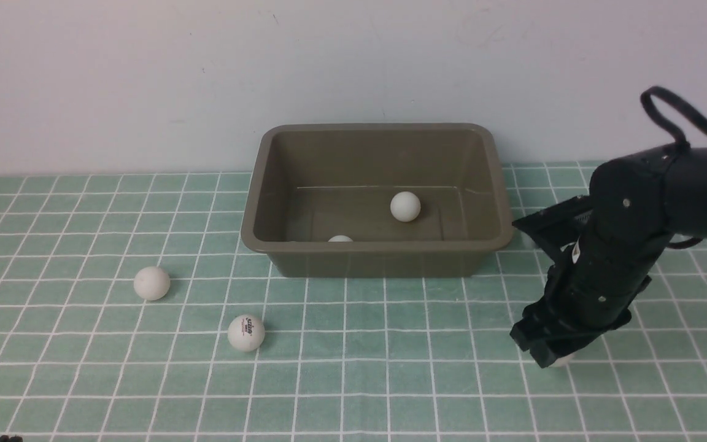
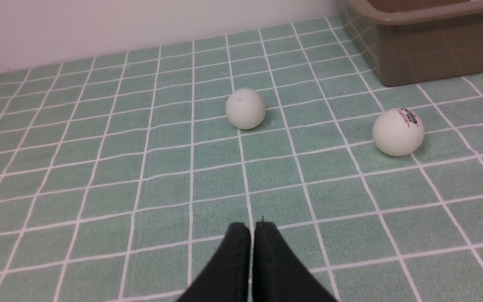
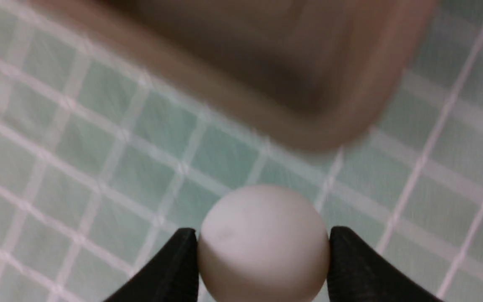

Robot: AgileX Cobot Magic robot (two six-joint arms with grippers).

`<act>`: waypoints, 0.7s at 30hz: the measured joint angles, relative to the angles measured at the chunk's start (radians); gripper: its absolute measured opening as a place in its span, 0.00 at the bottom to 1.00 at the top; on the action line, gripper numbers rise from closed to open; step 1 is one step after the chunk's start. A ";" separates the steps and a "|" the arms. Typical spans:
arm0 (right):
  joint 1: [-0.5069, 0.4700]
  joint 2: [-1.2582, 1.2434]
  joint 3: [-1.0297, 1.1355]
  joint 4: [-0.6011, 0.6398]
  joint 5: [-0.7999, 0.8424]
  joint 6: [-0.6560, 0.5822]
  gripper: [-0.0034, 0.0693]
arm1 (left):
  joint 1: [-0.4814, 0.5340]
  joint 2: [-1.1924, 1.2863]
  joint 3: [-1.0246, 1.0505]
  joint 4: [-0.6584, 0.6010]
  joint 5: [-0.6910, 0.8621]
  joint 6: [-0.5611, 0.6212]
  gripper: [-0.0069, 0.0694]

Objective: Put the table tennis balls in the box on the green coffee tablecloth.
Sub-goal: 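Reach for and grasp a ping pong ball on the table, then release the ping pong ball into the bin and lift the gripper away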

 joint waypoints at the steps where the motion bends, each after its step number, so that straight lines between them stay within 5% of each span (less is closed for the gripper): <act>1: 0.000 0.008 -0.031 0.011 -0.018 -0.012 0.54 | 0.000 0.000 0.000 0.000 0.000 0.000 0.09; 21: 0.000 0.544 -0.669 0.067 0.122 -0.082 0.61 | 0.000 0.000 0.000 0.000 0.001 0.000 0.09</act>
